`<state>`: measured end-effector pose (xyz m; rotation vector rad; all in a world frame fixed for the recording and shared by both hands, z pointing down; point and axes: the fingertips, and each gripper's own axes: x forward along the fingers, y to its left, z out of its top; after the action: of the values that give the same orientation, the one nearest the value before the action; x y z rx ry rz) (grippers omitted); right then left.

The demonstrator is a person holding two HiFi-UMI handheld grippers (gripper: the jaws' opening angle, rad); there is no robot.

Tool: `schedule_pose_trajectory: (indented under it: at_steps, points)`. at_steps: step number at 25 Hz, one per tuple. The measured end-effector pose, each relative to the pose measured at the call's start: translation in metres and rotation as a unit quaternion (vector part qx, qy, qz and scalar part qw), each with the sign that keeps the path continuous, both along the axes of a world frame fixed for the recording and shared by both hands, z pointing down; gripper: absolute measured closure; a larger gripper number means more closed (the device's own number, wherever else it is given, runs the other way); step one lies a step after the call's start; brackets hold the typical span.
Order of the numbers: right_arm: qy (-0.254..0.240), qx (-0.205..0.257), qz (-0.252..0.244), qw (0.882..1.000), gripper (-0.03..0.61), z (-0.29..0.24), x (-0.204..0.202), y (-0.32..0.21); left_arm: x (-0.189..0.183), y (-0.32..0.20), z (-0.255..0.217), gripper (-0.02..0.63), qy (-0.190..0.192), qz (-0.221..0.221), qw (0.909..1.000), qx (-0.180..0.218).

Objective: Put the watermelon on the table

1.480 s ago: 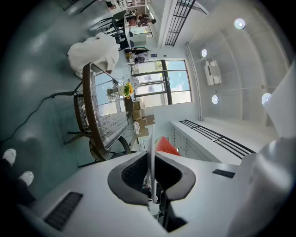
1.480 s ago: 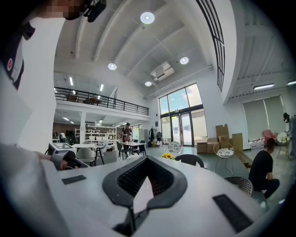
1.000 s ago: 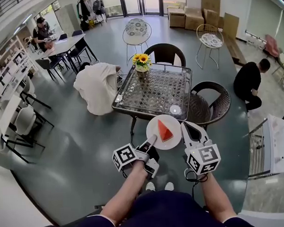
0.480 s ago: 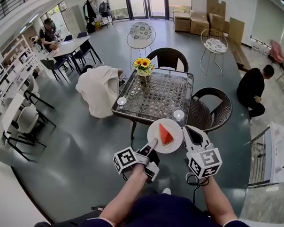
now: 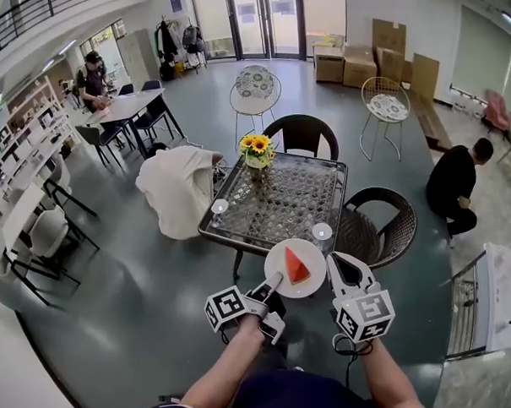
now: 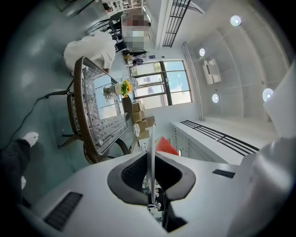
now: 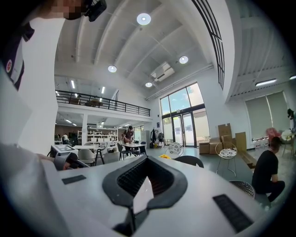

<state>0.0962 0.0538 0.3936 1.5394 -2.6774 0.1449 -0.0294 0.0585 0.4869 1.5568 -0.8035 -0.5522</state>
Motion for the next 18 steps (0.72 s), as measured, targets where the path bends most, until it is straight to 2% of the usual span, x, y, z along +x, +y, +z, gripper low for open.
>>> schedule_pose_trajectory:
  at_steps: [7,18]
  points:
    - [0.002,-0.001,0.018,1.0,0.575,0.013,0.003,-0.052,0.002,-0.056,0.016,0.592,0.003,0.016,0.9999,-0.001]
    - [0.006,-0.016,0.028,0.999,0.575,0.025,-0.027,-0.158,-0.019,-0.16,0.026,0.592,0.011,0.034,0.9994,-0.003]
